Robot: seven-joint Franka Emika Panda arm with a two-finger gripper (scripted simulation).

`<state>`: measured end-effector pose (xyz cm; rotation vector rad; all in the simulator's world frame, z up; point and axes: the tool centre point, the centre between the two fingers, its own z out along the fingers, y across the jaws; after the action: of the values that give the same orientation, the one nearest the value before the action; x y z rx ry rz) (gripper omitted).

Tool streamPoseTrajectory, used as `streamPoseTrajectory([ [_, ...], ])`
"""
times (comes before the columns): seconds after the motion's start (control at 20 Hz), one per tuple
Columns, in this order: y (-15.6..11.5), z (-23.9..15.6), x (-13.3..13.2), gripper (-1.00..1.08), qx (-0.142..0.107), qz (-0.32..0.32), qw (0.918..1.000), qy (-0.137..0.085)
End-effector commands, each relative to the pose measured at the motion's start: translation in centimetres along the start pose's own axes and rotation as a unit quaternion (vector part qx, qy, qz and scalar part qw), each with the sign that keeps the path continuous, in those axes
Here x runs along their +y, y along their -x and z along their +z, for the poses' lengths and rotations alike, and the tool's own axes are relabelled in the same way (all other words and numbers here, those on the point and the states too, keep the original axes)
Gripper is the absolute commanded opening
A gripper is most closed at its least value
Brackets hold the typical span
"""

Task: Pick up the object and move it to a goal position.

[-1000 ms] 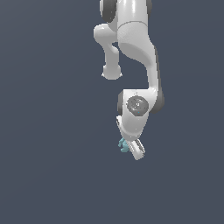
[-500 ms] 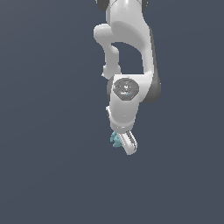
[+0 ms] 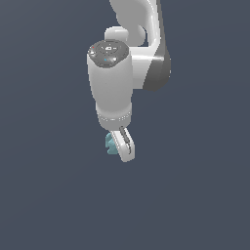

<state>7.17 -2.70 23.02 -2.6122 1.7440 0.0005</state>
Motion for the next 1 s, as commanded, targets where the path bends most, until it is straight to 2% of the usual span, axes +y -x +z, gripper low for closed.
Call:
streamPoseTrajectory([
  [0.0, -1.5, -2.5, 0.6, -1.0, 0.0, 0.0, 1.0, 0.0],
  [0.55, -7.3, -12.5, 2.3, -1.0, 0.0, -0.001, 1.0, 0.0],
  [0.95, -9.8, -16.5, 2.8, -1.0, 0.001, -0.001, 1.0, 0.0],
])
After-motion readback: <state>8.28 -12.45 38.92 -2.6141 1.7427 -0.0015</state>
